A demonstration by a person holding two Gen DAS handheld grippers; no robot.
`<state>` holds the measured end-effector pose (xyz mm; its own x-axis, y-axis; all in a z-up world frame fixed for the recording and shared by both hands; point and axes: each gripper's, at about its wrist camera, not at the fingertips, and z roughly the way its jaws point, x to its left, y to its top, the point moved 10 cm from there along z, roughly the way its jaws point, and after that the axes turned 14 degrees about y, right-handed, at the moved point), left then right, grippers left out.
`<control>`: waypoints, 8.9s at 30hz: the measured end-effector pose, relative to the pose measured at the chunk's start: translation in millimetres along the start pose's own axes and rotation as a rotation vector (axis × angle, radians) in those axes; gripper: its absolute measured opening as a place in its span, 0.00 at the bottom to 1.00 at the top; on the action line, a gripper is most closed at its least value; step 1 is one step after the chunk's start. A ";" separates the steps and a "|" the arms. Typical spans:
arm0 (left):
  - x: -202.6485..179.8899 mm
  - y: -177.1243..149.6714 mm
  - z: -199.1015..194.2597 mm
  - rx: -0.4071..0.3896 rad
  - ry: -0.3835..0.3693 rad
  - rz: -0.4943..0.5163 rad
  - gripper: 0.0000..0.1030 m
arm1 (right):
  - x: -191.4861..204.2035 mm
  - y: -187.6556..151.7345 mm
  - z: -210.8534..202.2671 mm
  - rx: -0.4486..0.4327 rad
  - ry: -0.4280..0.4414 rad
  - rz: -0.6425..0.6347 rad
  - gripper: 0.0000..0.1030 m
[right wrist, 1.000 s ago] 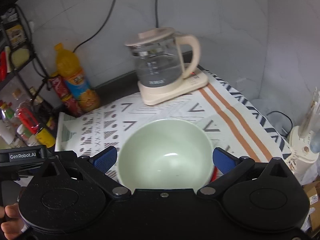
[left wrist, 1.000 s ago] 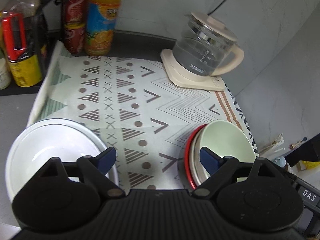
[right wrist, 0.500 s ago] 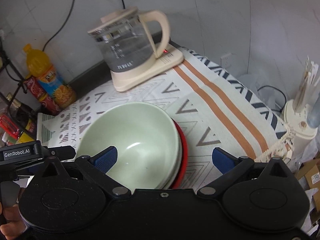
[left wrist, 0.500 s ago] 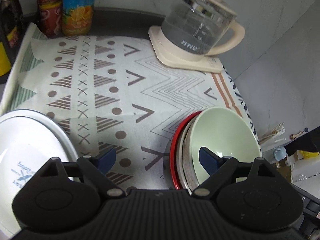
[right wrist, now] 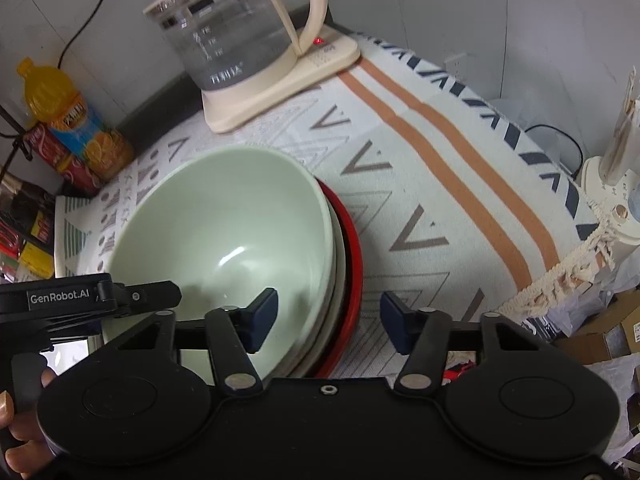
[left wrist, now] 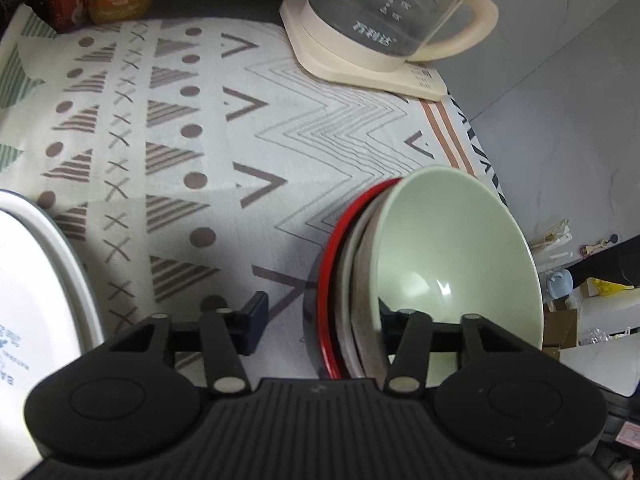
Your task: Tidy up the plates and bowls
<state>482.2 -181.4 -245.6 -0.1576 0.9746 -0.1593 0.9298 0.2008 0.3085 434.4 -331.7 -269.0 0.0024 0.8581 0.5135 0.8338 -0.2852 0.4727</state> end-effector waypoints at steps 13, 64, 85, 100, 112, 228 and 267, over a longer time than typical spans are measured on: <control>-8.5 -0.3 -13.5 -0.060 -0.013 0.041 0.32 | 0.6 -2.6 -0.2 0.003 -0.005 -0.007 0.31; 215.4 -18.9 -142.3 -0.287 0.107 -0.368 0.29 | 218.6 -29.3 30.2 0.066 0.220 -0.329 0.31; 264.7 -47.4 -126.7 -0.255 0.161 -0.479 0.29 | 258.2 -68.2 65.8 0.153 0.266 -0.395 0.31; 265.8 -46.1 -128.0 -0.252 0.142 -0.509 0.33 | 258.7 -64.7 68.6 0.124 0.269 -0.366 0.33; 258.4 -43.4 -156.4 -0.316 0.160 -0.456 0.70 | 259.5 -46.2 24.5 -0.027 0.247 -0.382 0.62; 223.6 -255.9 -317.5 -0.479 0.130 0.029 0.99 | 205.2 -248.7 -242.8 -0.394 -0.014 -0.293 1.00; 220.2 -277.8 -334.9 -0.494 0.148 0.009 0.99 | 197.4 -263.7 -256.6 -0.358 -0.004 -0.318 1.00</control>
<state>77.7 10.8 -52.3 -0.2286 0.9730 -0.0313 0.6687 0.1803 0.7213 73.3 -196.6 -108.6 -0.2191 0.9280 0.3013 0.5511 -0.1371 0.8231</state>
